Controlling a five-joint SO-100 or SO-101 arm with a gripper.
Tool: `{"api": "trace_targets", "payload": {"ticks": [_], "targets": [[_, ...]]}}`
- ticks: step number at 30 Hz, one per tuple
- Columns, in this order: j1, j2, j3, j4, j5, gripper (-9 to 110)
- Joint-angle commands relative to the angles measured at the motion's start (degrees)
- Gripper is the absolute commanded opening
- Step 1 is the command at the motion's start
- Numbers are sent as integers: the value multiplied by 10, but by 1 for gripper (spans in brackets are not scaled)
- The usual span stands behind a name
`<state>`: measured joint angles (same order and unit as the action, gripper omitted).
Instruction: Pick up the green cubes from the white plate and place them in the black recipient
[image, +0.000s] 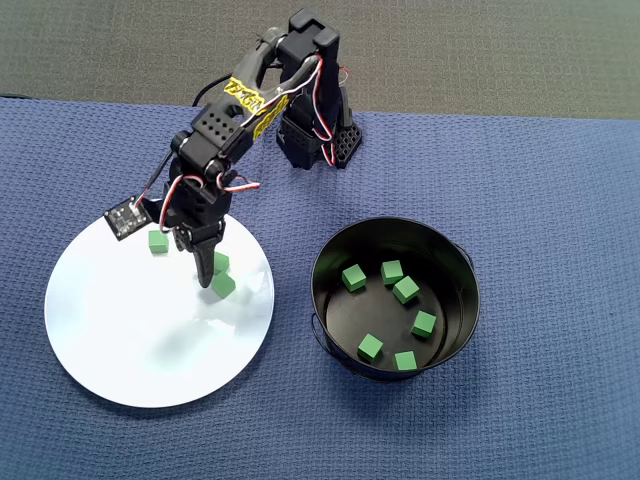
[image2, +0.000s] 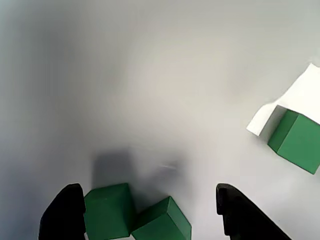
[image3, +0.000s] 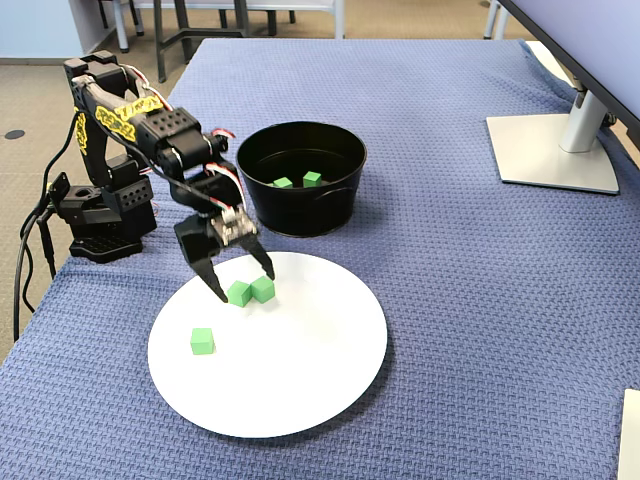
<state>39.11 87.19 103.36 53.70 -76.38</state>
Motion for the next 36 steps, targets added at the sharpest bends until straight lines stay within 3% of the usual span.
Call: {"api": "trace_targets", "payload": {"ticks": [1,36], "targets": [[-18,-13,-37,-26,2,26],[-84,2,61,-102,25,21]]}}
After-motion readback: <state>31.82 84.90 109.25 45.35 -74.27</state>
